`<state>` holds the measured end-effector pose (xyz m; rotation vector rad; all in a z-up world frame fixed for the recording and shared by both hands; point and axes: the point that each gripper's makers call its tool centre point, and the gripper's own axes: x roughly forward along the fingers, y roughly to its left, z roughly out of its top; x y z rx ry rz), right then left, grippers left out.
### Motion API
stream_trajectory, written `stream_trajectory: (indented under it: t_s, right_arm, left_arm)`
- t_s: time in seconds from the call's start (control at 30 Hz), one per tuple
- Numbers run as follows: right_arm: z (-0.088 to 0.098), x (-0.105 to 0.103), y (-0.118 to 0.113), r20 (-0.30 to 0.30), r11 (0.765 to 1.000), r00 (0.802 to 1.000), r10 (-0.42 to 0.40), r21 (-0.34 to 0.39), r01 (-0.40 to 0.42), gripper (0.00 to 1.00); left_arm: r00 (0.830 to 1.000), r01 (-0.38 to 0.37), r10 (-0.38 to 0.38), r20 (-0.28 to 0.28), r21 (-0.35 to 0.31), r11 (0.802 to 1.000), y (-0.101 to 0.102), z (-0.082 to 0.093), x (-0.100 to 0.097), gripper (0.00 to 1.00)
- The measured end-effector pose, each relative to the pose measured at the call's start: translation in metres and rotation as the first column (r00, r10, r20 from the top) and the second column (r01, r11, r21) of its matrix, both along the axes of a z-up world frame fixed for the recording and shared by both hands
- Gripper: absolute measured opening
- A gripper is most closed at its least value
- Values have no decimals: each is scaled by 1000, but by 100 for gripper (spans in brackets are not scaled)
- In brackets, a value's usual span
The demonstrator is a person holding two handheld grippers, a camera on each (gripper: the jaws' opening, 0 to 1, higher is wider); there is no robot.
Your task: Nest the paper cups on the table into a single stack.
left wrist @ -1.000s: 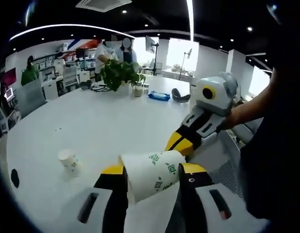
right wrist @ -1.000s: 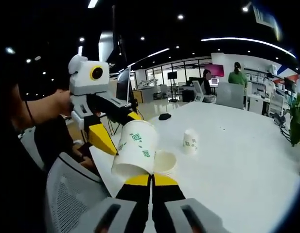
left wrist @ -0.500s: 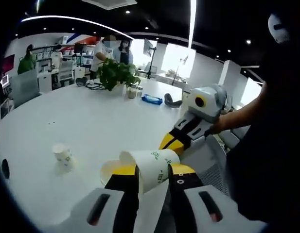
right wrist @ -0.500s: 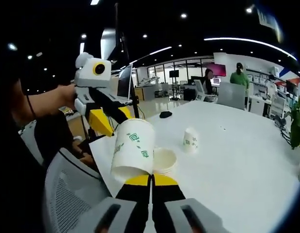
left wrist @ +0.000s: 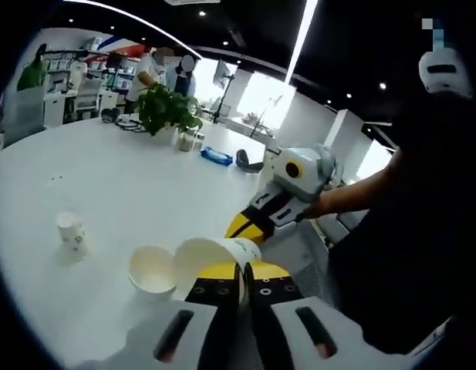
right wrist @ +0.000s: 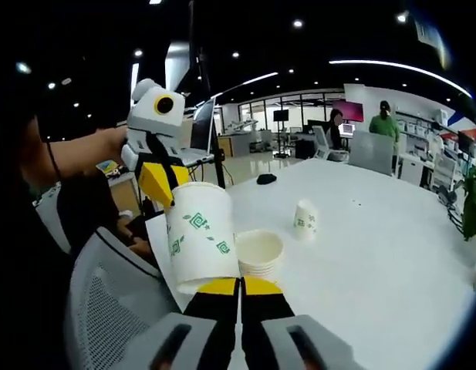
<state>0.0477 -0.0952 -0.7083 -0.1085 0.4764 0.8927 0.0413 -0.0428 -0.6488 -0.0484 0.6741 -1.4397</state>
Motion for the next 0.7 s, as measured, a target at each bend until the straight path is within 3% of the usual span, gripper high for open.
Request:
stream_trajectory:
  t_s: [0.4,0.7]
  right_arm:
    - [0,2,-7,-48,997,998,-32,66,35,3]
    - [1,3,-11,-51,996,997,-56,68,59,14]
  left_arm:
    - [1000,18,-17,10,-44,999,-5,10,-1,0]
    - [998,-3,3,66,0,1000,-1,8,12,0]
